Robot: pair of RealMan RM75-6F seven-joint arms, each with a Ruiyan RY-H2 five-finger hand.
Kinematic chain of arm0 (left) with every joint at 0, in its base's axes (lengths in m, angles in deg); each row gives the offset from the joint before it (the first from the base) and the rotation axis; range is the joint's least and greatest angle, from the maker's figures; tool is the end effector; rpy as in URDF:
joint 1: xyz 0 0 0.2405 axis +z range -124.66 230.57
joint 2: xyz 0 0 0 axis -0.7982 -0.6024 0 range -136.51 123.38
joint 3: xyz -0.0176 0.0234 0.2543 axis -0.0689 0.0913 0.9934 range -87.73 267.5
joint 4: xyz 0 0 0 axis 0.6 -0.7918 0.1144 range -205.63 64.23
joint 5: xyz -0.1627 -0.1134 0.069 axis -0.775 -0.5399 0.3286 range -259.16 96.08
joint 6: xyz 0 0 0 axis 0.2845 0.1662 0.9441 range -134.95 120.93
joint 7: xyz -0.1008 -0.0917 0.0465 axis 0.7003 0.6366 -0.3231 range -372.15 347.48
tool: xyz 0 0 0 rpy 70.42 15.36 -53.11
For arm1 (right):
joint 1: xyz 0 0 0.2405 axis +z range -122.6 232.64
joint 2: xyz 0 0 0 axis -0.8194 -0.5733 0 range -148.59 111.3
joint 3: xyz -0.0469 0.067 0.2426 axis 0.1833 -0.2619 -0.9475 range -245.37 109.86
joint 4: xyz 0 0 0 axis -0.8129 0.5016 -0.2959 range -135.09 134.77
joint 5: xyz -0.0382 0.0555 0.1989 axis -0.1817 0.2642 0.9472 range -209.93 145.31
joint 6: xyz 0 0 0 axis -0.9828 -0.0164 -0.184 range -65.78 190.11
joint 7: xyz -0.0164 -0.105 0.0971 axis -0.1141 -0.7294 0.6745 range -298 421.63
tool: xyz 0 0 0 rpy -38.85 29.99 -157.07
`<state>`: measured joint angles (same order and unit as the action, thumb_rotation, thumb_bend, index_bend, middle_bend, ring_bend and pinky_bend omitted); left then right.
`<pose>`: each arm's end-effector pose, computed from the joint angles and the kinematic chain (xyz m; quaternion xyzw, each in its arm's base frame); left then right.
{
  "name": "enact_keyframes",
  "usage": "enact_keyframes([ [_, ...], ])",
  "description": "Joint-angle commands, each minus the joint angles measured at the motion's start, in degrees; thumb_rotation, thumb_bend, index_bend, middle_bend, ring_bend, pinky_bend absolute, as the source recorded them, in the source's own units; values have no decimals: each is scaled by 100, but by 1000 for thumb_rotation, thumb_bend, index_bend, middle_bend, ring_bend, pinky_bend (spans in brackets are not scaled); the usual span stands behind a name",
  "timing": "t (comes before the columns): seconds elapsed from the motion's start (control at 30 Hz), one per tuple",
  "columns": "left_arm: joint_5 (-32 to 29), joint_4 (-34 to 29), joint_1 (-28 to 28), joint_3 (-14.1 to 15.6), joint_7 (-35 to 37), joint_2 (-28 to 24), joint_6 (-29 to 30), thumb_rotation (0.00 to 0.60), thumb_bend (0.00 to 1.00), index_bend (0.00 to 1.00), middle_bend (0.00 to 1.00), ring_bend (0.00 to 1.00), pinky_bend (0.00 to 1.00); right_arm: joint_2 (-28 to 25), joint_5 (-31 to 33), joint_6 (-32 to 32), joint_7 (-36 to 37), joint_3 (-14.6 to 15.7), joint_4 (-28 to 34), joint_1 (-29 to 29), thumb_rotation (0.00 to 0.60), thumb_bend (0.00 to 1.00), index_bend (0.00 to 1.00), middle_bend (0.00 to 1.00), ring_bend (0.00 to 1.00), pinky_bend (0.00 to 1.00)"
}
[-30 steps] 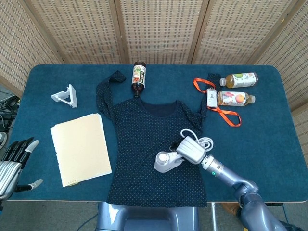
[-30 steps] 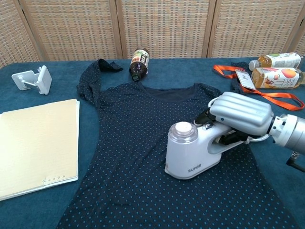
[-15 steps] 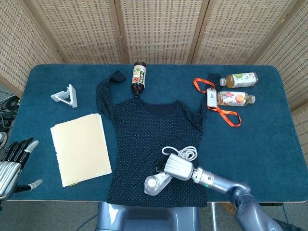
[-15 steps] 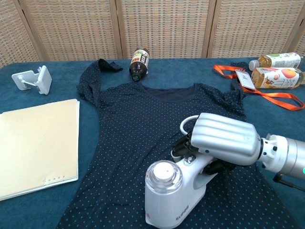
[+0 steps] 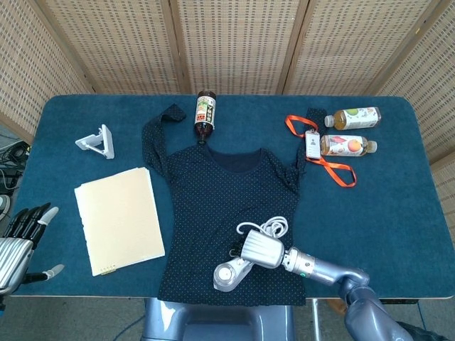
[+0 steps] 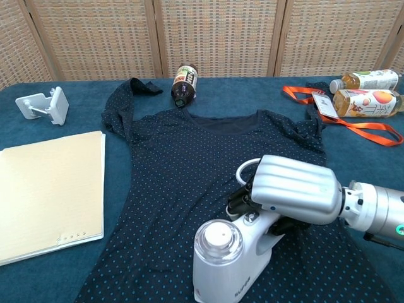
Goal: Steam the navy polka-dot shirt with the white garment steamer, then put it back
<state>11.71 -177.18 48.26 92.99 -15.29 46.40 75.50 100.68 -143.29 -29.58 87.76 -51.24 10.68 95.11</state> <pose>-0.2699 0.1533 0.1718 -0.6559 -0.4024 -0.3641 0.5247 -0.1860 -0.2919 -0.0869 0.8558 -0.0623 0.4812 0.1791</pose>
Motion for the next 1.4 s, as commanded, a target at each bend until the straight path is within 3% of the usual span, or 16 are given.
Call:
enact_keyframes([
  [0.03, -1, -2, -2, 1, -10, 6, -4, 600, 0, 0, 0, 0, 0, -6, 113, 241, -78, -81, -149, -9, 600, 805, 864, 730, 803, 1000],
  [0.27, -20, 23, 2, -1, 4, 13, -3, 600, 0, 0, 0, 0, 0, -97, 460, 683, -37, -373, -281, 1, 600, 805, 864, 730, 803, 1000],
  [0.8, -42, 11, -26, -3, -18, 31, -53, 600, 0, 0, 0, 0, 0, -92, 1616, 1431, -26, -1503, -145, 450, 600, 805, 864, 730, 803, 1000],
  [1.13, -112, 29, -48, -22, 43, 19, -95, 600, 0, 0, 0, 0, 0, 129, 2211, 2110, -488, -2096, -100, 894, 600, 805, 865, 730, 802, 1000],
  [1.4, -201, 54, -85, -35, 61, 34, -186, 600, 0, 0, 0, 0, 0, 472, 2611, 2686, -1541, -2447, -284, 1073, 600, 805, 865, 730, 803, 1000],
])
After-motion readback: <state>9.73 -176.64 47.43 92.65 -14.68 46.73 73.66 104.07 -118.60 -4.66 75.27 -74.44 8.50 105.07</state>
